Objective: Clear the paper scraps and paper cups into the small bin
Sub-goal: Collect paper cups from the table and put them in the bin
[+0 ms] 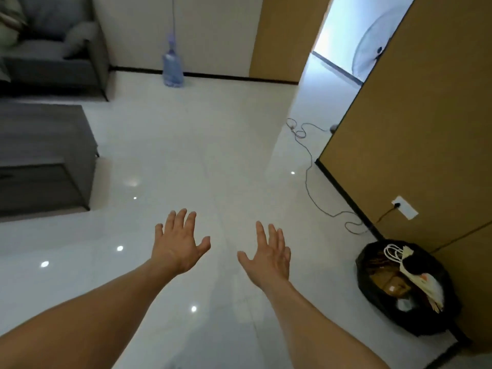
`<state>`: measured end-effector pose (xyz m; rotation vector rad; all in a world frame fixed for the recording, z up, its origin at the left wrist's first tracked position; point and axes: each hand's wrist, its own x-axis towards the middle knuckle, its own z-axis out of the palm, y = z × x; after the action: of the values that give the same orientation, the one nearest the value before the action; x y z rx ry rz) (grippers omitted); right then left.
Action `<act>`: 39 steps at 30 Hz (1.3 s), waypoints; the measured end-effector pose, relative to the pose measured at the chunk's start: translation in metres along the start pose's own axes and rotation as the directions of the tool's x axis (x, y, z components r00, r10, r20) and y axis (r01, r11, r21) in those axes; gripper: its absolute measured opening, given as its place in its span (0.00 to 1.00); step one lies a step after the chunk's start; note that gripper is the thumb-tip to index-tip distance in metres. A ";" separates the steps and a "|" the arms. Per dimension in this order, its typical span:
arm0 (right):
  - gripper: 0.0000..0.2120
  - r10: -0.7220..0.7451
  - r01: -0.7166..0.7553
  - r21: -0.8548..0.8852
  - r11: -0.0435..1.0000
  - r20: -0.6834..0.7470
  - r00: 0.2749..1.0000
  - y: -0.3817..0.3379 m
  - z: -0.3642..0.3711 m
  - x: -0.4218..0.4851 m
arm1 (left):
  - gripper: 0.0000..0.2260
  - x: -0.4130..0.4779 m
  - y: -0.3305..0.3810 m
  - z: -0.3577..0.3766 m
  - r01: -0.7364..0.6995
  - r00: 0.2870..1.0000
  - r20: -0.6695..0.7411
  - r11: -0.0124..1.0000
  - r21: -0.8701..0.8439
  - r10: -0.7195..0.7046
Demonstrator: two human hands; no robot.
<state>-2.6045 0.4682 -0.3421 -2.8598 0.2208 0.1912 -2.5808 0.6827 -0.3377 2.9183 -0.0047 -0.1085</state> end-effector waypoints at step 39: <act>0.39 -0.871 0.881 0.081 0.467 0.217 0.441 -0.794 0.163 0.166 | 0.35 0.082 -0.666 -0.184 0.787 0.532 -0.274 0.587 -0.189 -0.801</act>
<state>-2.3263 1.2477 -0.3228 -2.5262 -1.3358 0.2954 -2.4883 1.3718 -0.3106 2.5810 1.3846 0.2478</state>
